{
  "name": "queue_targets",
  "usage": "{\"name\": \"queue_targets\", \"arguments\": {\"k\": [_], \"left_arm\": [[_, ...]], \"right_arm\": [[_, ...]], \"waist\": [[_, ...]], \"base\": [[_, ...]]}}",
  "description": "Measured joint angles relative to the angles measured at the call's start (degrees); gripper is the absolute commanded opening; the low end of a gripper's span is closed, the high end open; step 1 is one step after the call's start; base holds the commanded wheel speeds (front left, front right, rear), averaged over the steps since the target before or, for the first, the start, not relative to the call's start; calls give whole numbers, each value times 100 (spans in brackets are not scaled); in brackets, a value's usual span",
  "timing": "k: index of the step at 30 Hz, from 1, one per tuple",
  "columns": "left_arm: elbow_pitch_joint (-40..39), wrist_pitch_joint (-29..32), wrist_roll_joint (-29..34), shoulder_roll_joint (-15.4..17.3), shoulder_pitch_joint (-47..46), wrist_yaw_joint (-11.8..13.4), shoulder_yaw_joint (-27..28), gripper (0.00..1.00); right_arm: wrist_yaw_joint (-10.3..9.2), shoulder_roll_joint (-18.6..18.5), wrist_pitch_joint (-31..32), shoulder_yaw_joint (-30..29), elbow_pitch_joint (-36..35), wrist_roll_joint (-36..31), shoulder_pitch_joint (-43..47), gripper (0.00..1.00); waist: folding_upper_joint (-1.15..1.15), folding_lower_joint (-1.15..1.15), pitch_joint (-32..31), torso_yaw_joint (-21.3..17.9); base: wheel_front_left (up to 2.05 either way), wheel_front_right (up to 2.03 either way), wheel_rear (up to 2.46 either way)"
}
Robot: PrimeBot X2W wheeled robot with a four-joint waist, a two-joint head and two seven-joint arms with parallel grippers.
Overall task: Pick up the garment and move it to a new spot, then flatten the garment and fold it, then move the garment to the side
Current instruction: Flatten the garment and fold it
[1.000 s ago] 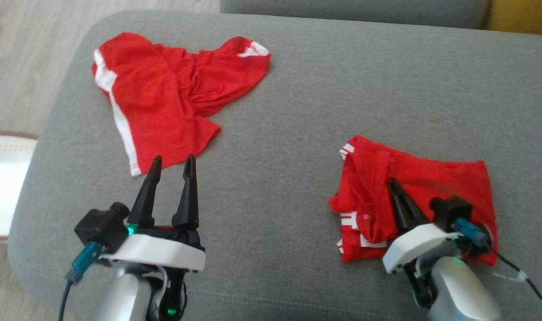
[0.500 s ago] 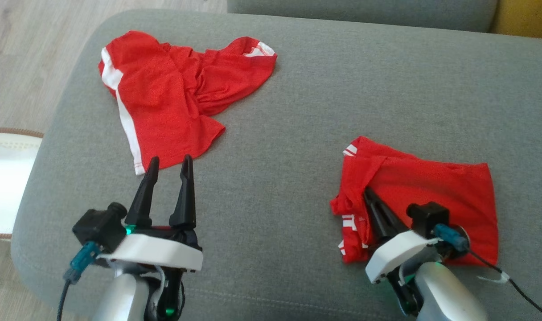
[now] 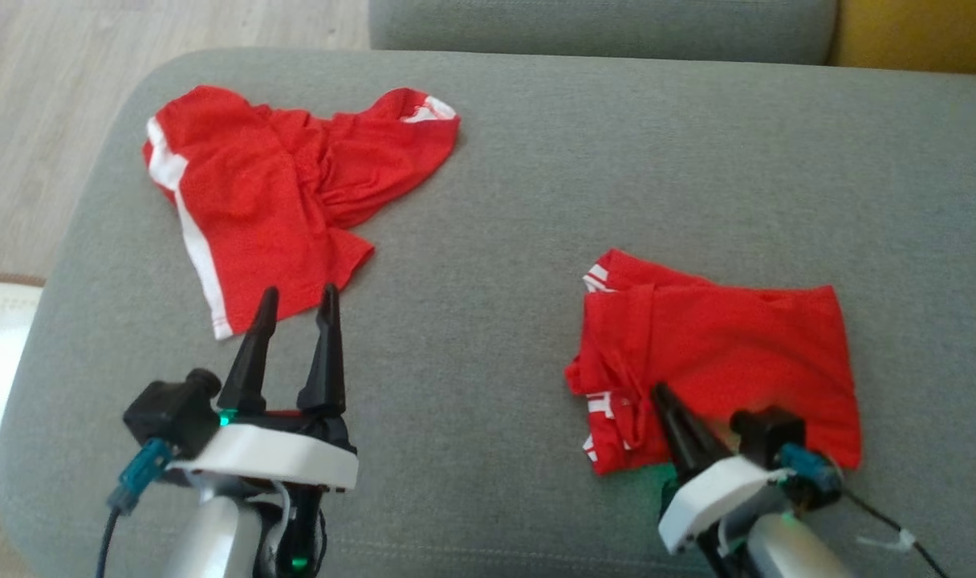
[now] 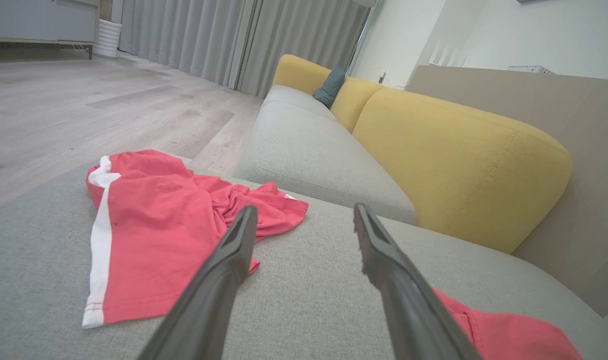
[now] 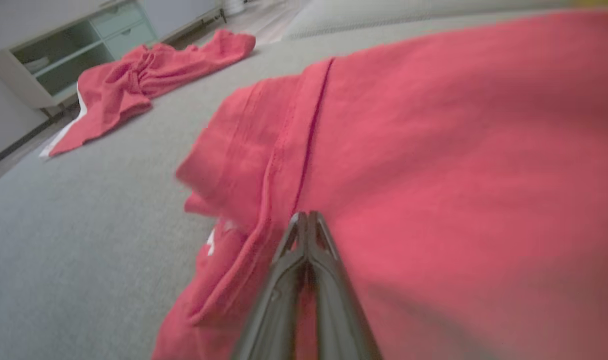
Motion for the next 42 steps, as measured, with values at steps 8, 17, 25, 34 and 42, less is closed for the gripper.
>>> {"name": "queue_targets", "arguments": {"k": [8,17,25,34,42], "left_arm": [[-37,0,1,-1,2,-3,132,100],[-216,-1,0,-1,-1,9,129,100],[-263,-1,138,-1,1,51,57,100],[-339,-1,158,-1,23,58,-48,100],[-350,0,158,0,125,57,-54,100]], "right_arm": [[0,-1,-1,-824,-786,-66,-152,0],[0,-7,-1,-1574,-1734,-366,-129,0],[0,-16,-1,-1813,-2038,-349,-107,100],[0,-15,-1,-1855,-2089,-380,118,100],[0,-13,-1,-1949,-2180,-426,118,100]], "waist": [[0,0,-97,-338],[0,0,-162,-764],[0,0,-202,-957],[0,0,-218,-874],[0,0,-200,-808]], "base": [[0,0,0],[0,0,0],[0,0,0],[0,0,0],[0,0,0]]}}
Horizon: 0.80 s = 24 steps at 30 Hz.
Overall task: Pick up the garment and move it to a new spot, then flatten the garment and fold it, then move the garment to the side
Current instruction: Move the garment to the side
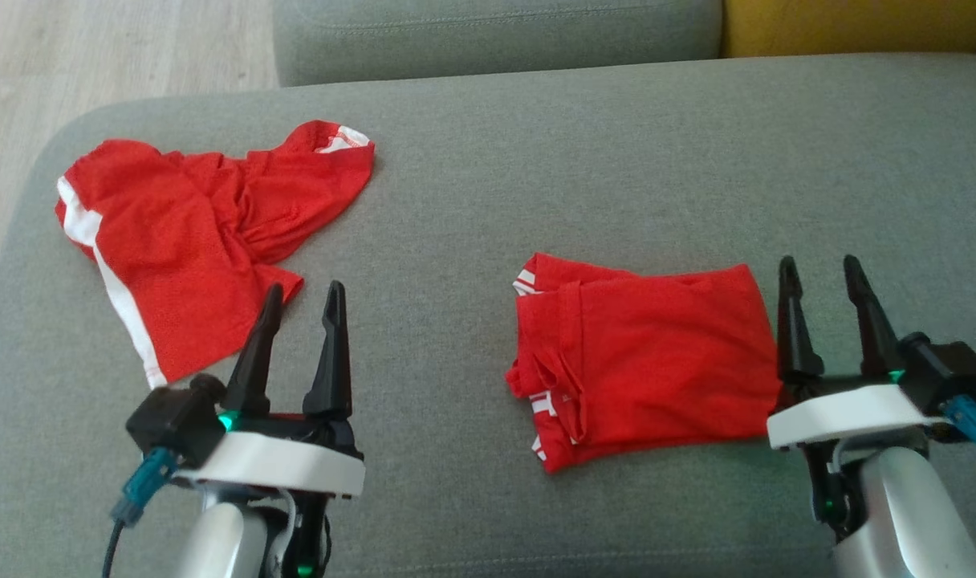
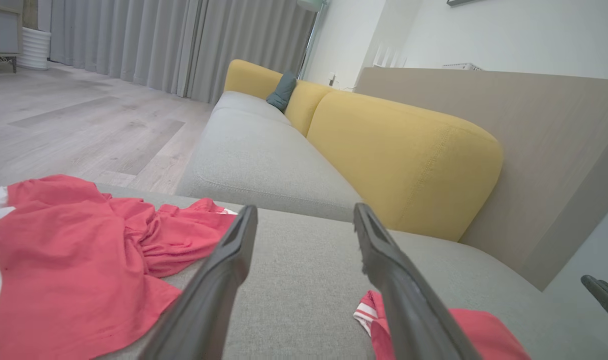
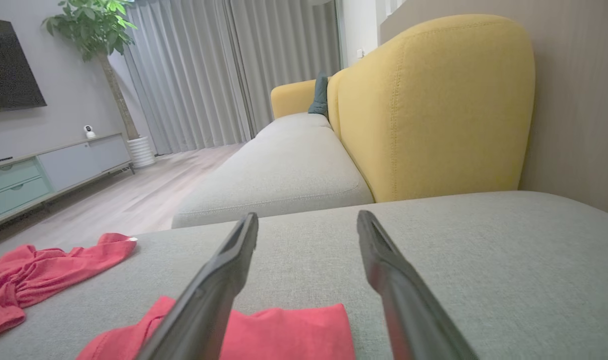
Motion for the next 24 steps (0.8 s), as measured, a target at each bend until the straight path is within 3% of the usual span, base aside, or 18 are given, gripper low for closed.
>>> {"name": "queue_targets", "arguments": {"k": [10,23,24], "left_arm": [[76,0,2,0,-11,-9,-44,100],[154,-1,60,-1,-264,-59,-64,100],[157,-1,60,-1,-264,-59,-64,100]], "right_arm": [[0,23,404,-365,989,399,-10,100],[0,19,559,57,2125,899,-563,98],[0,18,555,91,2173,856,-608,34]], "waist": [[0,0,297,63],[0,0,673,172],[0,0,690,174]], "base": [[0,0,0],[0,0,0],[0,0,0]]}}
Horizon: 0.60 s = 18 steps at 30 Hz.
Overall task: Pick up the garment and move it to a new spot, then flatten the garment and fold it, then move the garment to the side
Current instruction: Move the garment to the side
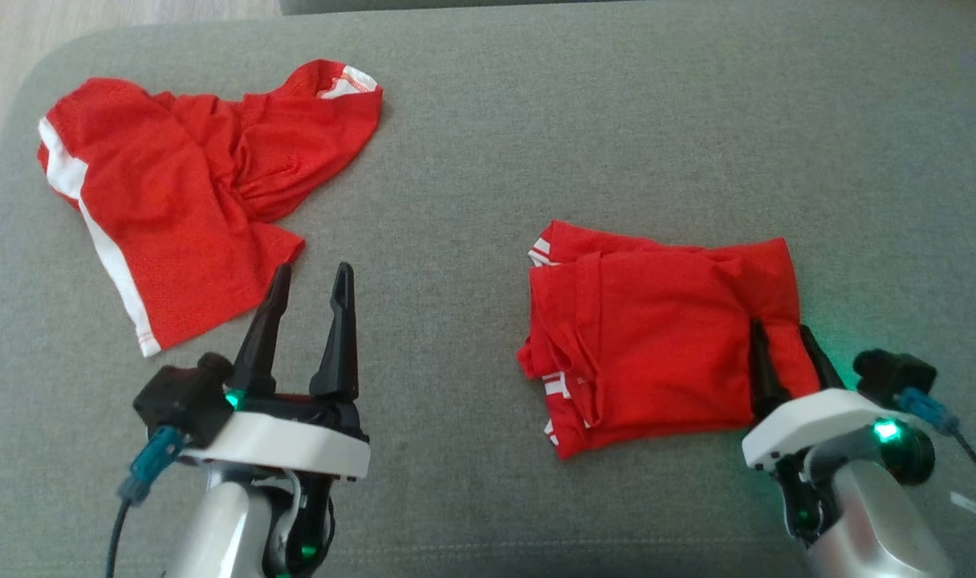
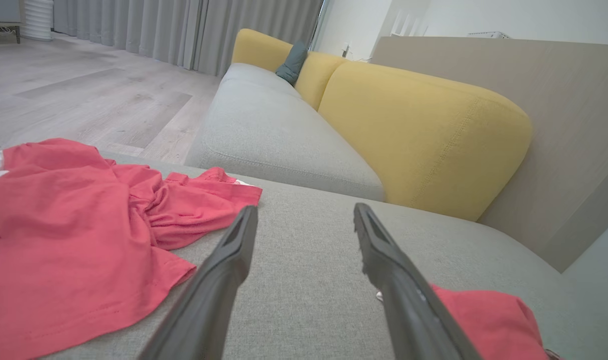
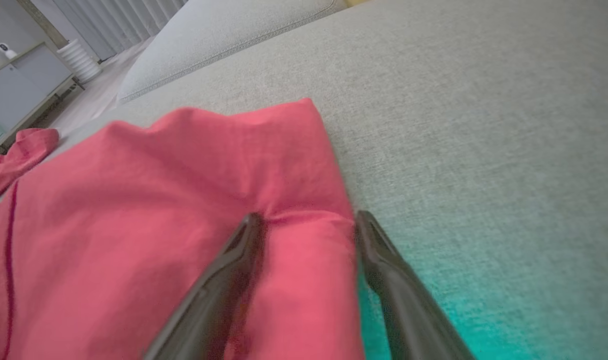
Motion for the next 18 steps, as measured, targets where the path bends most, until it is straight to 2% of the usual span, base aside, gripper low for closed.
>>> {"name": "queue_targets", "arguments": {"k": [1,9,13,18], "left_arm": [[1,0,0,0,-1,1,1,100],[59,1,124,1,-23,-56,3,100],[89,1,323,0,-237,-177,-115,100],[29,0,617,-3,-716,-285,-215,100]], "right_arm": [[0,-13,-13,60,8,-66,-36,0],[0,-383,-116,710,-49,-605,-504,0],[0,-824,-112,1048,-310,-804,-884,0],[0,-1479,79,1298,-567,-742,-1418,0]], "waist": [[0,0,18,-2],[0,0,136,-240],[0,0,252,-462],[0,0,457,-798]], "base": [[0,0,0],[0,0,0],[0,0,0],[0,0,0]]}}
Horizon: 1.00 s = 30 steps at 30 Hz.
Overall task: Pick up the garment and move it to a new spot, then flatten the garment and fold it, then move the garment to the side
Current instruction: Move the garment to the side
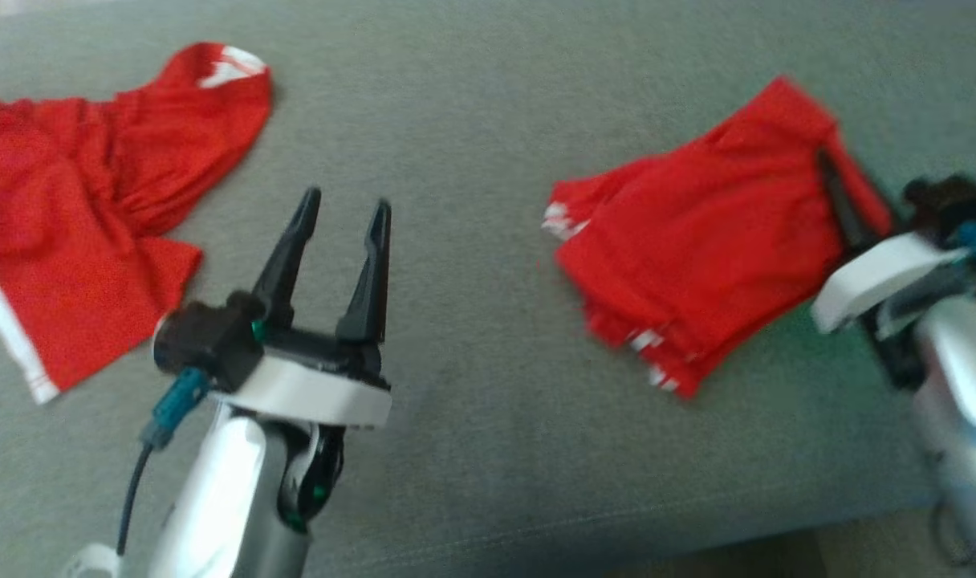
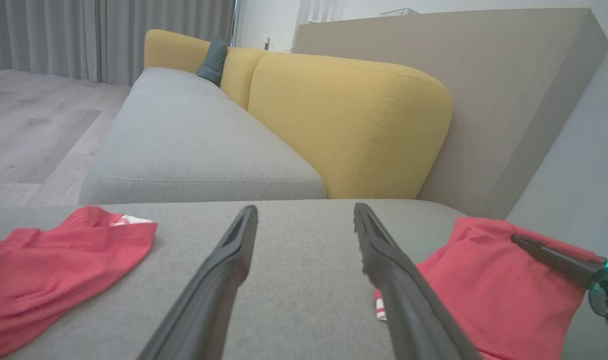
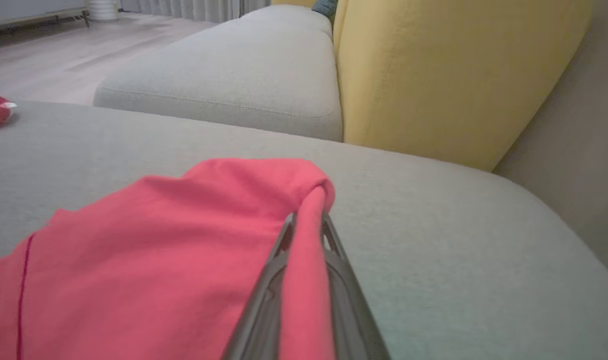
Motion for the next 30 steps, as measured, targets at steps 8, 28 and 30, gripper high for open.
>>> {"name": "queue_targets", "arguments": {"k": [8,28,30], "left_arm": [[-109,0,140,-13,-573,-76,-104,100],[-21,0,79,-11,-682,-122,-101,100],[-20,0,80,-11,-682,-121,-92,100]], "right_arm": [[0,-675,126,-112,304,322,-872,0],[0,-748,-79,-905,1141,420,-1634,0],[0,-697,-79,-913,1159,393,-1638,0]], "waist": [[0,0,469,-491],[0,0,1008,-652],[0,0,1006,-656]], "base": [[0,0,0],[0,0,0],[0,0,0]]}}
